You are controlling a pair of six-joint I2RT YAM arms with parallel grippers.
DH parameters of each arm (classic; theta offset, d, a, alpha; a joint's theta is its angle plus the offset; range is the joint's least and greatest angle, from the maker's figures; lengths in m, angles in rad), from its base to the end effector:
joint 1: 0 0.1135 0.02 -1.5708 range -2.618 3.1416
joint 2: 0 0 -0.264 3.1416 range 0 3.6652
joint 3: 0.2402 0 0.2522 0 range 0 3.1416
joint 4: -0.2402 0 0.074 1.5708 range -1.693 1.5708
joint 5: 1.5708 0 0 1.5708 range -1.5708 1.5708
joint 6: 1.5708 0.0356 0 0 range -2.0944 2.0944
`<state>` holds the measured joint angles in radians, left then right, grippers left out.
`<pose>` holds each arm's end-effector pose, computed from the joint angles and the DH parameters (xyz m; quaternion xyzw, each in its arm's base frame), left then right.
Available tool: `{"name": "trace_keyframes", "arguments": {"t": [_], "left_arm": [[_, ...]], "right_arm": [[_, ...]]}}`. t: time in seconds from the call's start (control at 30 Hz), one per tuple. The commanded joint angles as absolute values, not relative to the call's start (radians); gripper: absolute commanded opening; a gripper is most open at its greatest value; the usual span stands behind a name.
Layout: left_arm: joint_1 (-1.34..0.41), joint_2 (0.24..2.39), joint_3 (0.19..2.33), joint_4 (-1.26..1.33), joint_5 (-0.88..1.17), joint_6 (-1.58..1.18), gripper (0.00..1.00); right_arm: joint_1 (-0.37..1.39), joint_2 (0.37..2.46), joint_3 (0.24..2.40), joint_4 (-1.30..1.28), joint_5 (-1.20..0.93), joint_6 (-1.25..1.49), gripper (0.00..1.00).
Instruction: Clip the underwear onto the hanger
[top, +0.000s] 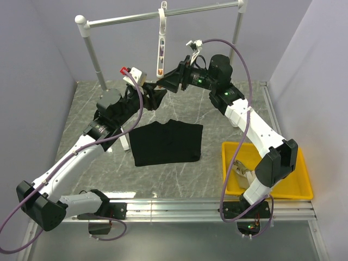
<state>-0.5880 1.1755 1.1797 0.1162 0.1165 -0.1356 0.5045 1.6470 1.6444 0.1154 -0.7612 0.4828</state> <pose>0.2237 -0.1541 0.4313 0.1910 0.6355 -0.3006 0.6851 0.3246 0.2073 0.4473 -0.2838 0.6154 0.5460 0.4925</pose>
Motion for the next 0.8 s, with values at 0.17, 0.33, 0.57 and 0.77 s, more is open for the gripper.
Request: {"name": "trace_keyframes", "arguments": {"t": [0.17,0.33,0.57,0.77], "left_arm": [[-0.591,1.167,1.167,0.158,0.141,-0.132,0.49],[-0.589,1.166,1.164,0.156,0.143,-0.133,0.47],[-0.589,1.167,1.163,0.153,0.150,-0.133,0.45],[-0.589,1.167,1.160,0.149,0.149,-0.132,0.45]], "right_arm": [[0.512,1.646,1.698,0.219,-0.785,0.529,0.75],[0.512,1.646,1.692,0.235,-0.782,0.540,0.67],[0.512,1.647,1.692,0.248,-0.775,0.549,0.54],[0.514,1.646,1.681,0.268,-0.790,0.563,0.31]]}}
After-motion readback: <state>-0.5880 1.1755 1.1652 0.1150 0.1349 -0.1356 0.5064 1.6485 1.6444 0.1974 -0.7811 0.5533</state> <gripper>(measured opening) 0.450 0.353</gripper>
